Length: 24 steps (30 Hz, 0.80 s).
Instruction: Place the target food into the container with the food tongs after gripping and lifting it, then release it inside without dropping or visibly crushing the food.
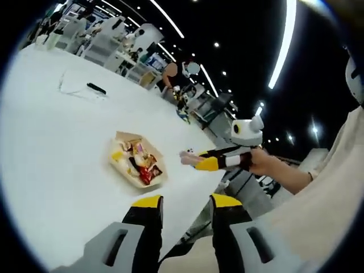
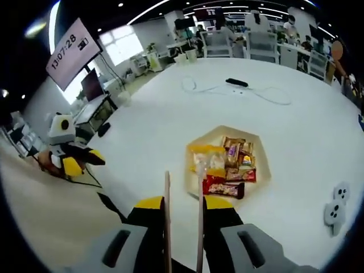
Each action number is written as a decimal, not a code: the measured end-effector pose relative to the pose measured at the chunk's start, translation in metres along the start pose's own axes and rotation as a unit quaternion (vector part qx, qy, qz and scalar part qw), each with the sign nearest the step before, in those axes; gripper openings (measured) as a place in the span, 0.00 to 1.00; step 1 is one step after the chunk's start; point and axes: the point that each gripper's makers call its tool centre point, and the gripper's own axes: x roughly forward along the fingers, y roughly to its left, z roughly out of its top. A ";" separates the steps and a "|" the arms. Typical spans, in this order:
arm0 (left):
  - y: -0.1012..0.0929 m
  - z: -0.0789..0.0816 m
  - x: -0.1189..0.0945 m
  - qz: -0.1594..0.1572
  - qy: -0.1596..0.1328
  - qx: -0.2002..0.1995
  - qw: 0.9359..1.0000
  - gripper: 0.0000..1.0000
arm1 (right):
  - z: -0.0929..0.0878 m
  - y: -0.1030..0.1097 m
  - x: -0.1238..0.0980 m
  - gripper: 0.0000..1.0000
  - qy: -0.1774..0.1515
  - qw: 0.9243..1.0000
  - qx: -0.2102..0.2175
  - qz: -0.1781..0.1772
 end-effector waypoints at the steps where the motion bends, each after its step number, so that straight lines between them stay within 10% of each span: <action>1: -0.006 0.001 0.003 -0.008 0.003 0.009 1.000 0.26 | 0.000 0.001 -0.001 0.25 -0.003 1.000 0.000 0.004; 24: -0.024 0.020 0.031 0.041 0.015 0.084 0.996 0.25 | 0.026 0.025 -0.014 0.25 -0.047 0.992 -0.070 0.098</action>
